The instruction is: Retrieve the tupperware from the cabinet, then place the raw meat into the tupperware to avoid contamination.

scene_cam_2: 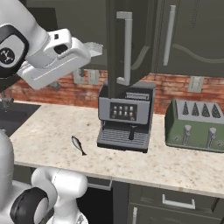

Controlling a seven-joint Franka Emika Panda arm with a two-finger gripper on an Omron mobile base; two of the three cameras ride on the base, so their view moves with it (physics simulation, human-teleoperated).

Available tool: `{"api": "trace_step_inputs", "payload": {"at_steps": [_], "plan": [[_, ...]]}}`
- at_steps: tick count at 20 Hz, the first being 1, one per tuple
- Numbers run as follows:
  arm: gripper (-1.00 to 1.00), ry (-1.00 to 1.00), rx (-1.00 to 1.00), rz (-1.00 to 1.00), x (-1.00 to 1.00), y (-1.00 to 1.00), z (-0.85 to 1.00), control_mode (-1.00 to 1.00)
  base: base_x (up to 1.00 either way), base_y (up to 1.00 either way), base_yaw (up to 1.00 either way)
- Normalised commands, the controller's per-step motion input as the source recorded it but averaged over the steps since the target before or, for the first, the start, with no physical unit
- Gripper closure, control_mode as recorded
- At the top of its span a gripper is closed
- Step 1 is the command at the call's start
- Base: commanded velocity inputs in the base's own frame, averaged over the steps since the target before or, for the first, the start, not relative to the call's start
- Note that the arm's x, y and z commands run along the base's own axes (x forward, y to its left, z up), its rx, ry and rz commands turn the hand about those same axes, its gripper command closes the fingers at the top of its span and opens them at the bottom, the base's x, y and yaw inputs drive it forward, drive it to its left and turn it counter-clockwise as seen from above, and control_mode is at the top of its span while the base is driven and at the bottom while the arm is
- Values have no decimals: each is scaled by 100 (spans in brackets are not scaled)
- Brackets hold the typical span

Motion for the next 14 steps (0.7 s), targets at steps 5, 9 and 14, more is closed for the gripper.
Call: {"api": "trace_step_inputs", "payload": {"at_steps": [5,9,14], "plan": [[-100,3,-19,0,28,1,-21,-100,0,0,0],[-100,2,-16,2,65,-6,-22,-100,0,0,0],[-100,14,-21,8,87,-22,-7,-100,0,0,0]]}}
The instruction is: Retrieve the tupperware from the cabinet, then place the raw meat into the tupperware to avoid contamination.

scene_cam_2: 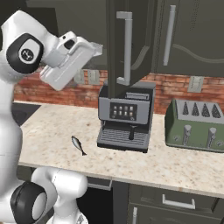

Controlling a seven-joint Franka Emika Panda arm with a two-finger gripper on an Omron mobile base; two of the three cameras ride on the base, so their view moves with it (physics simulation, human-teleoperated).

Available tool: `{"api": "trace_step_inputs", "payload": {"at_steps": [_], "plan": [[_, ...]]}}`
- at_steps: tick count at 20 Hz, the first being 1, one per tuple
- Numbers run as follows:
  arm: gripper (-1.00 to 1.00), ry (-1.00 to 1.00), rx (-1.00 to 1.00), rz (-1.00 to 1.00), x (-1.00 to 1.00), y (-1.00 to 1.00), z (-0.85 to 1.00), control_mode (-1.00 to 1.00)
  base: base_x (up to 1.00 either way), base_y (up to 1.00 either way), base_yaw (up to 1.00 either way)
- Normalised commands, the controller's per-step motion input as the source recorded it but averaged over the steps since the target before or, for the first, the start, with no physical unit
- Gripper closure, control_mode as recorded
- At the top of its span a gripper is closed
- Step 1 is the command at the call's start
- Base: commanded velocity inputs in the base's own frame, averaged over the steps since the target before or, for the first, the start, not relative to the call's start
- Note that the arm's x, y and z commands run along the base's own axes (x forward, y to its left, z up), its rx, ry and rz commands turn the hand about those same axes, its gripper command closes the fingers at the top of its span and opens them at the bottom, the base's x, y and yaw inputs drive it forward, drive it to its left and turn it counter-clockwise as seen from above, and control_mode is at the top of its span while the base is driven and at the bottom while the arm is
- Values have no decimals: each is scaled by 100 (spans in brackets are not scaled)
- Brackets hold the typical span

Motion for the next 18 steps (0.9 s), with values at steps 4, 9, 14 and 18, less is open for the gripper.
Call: {"api": "trace_step_inputs", "payload": {"at_steps": [4,9,14,18], "plan": [[-100,22,-26,5,79,-19,0,-100,0,0,0],[-100,20,-26,1,54,-36,6,-100,0,0,0],[-100,18,-25,0,38,-44,4,-100,0,0,0],[-100,8,-16,-4,2,-57,0,-100,0,0,0]]}}
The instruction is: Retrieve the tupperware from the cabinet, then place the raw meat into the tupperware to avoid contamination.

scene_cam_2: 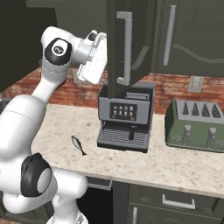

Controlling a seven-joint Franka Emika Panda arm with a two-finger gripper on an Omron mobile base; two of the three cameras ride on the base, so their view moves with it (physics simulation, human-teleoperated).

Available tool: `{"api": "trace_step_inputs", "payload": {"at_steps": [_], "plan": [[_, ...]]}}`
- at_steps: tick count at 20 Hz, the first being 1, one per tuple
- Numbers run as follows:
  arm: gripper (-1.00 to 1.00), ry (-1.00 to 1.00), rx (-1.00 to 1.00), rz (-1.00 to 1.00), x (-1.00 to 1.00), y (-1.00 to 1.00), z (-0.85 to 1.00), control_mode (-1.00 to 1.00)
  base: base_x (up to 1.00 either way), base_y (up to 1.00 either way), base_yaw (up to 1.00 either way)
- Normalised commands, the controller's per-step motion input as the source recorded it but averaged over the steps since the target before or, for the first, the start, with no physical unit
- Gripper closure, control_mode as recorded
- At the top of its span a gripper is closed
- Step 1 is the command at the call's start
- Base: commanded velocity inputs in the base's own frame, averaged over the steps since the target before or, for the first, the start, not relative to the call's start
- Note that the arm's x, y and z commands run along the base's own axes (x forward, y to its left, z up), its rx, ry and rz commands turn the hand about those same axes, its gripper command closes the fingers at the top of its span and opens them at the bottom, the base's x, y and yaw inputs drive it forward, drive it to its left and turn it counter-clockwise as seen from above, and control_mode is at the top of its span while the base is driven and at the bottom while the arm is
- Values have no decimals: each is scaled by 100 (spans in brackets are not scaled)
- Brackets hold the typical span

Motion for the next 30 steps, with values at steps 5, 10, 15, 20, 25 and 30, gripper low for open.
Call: {"api": "trace_step_inputs", "payload": {"at_steps": [5,10,15,20,25,30], "plan": [[-100,3,-11,-6,-5,-70,0,-100,0,0,0],[-100,2,-12,-5,-1,-79,0,-100,0,0,0],[-100,0,-10,-2,2,-69,-4,-100,0,0,0],[-100,-1,-1,0,0,-7,-2,-100,0,0,0],[-100,-2,0,-3,-1,14,-2,-100,0,0,0],[-100,-4,4,-12,-18,39,0,-100,0,0,0]]}}
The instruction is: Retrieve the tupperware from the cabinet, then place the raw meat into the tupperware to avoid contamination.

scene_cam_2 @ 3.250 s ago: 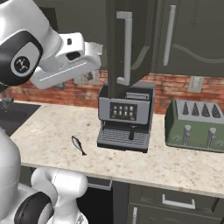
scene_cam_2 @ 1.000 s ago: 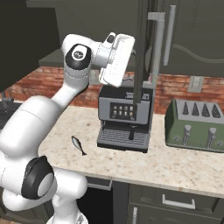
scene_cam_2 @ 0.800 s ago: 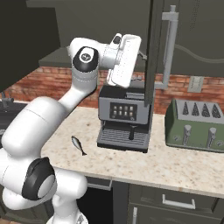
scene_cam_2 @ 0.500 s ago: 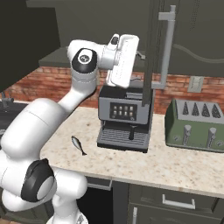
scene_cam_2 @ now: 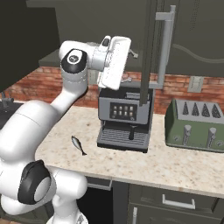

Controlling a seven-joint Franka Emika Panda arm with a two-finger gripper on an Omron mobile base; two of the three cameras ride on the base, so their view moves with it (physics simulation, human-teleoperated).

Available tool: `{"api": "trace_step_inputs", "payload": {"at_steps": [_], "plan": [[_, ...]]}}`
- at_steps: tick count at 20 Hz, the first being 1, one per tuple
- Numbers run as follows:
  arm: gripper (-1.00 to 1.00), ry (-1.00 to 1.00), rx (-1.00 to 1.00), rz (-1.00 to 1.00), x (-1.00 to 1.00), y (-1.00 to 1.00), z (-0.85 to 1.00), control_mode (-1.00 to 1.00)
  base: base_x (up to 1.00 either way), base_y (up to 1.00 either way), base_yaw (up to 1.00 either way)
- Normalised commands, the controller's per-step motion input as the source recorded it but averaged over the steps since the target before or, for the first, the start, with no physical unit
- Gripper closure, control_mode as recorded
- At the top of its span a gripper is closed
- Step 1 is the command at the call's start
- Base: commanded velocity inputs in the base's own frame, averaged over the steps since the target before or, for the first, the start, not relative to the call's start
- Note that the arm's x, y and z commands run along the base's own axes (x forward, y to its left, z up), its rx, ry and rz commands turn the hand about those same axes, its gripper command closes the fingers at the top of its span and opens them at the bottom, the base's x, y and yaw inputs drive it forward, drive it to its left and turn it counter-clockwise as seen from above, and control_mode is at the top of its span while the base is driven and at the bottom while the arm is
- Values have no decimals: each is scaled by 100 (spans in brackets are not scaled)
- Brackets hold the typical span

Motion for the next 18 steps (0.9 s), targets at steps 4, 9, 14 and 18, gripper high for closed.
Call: {"api": "trace_step_inputs", "payload": {"at_steps": [4,9,14,18], "plan": [[-100,-7,20,-8,-9,53,4,-100,0,0,0],[-100,-3,25,2,8,64,9,-100,0,0,0],[-100,-4,6,19,22,68,2,-100,0,0,0],[-100,-4,1,28,21,57,-1,-100,0,0,0]]}}
